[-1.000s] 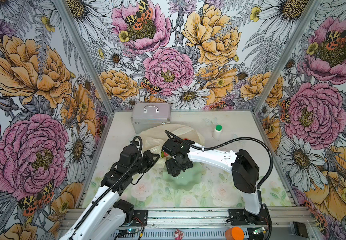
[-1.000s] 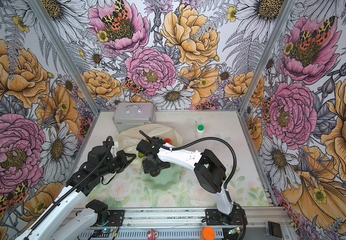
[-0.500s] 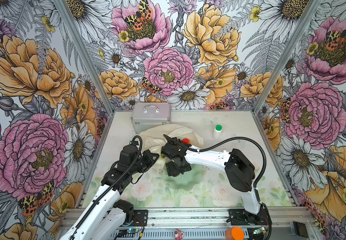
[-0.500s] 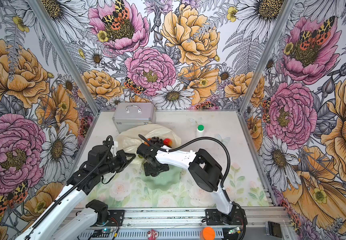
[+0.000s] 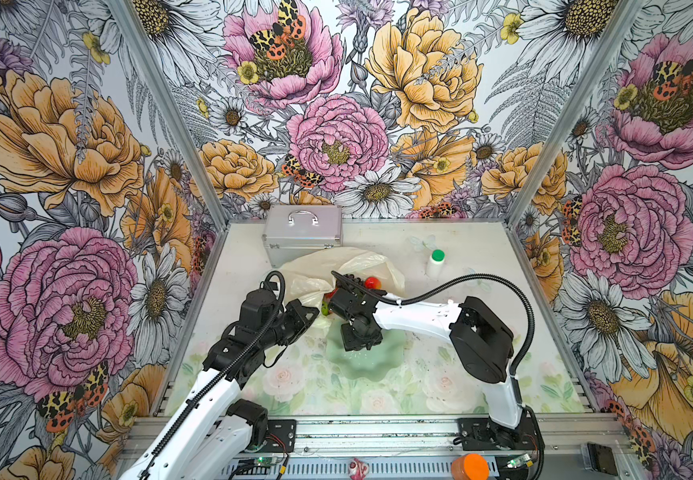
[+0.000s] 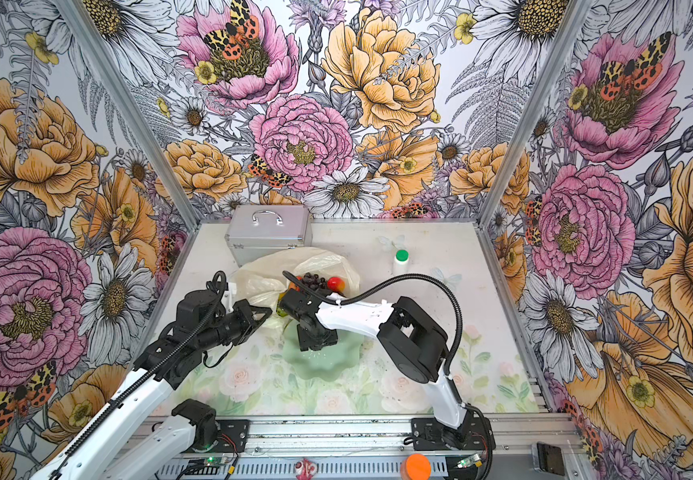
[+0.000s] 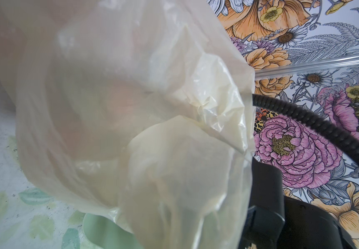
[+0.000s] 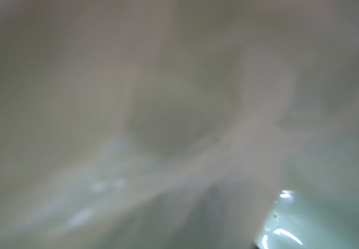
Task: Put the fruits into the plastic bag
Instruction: 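Close the right gripper on the avocado and lift it, then carry the avocado with the right gripper into the bag and open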
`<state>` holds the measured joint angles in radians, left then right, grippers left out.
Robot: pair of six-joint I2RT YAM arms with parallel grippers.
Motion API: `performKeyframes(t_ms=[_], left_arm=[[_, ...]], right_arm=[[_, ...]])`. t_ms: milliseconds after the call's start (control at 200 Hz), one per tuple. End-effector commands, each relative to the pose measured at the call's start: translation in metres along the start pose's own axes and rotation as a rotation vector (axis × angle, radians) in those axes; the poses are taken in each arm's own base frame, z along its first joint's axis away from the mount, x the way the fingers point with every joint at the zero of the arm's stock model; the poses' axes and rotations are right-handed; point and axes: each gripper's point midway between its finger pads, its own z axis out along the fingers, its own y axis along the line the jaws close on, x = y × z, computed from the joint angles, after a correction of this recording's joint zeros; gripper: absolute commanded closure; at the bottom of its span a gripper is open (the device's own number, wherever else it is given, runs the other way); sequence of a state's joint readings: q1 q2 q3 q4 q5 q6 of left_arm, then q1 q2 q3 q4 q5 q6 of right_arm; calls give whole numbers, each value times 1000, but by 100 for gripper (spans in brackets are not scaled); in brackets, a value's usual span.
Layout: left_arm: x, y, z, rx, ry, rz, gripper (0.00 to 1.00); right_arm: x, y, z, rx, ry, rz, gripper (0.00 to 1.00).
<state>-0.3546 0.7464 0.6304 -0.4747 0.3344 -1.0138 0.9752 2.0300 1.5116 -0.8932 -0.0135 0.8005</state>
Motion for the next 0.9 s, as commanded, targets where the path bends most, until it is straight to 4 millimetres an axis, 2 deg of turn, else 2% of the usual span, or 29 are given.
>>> performKeyframes(t_ms=[0, 85, 220, 380, 505, 585, 675, 895], left_arm=[[-3, -6, -4, 19, -8, 17, 100], [-2, -5, -4, 17, -8, 14, 100], [-1, -3, -5, 19, -10, 9, 100], [-2, -6, -7, 28, -15, 11, 100], [-1, -8, -8, 36, -12, 13, 100], [0, -9, -10, 39, -13, 17, 100], [0, -9, -11, 39, -12, 16, 100], [0, -12, -12, 46, -11, 13, 100]], right_arm=[[-11, -2, -26, -23, -86, 11, 49], [-12, -1, -35, -39, -106, 3, 58], [-8, -4, -52, -67, -125, 9, 59], [-2, -3, -88, -151, -163, 34, 61], [-8, -1, -118, -211, -218, 48, 62], [-20, 3, -132, -247, -244, 53, 62], [-41, 14, -138, -268, -267, 31, 62], [-99, 54, -130, -345, -282, -9, 62]])
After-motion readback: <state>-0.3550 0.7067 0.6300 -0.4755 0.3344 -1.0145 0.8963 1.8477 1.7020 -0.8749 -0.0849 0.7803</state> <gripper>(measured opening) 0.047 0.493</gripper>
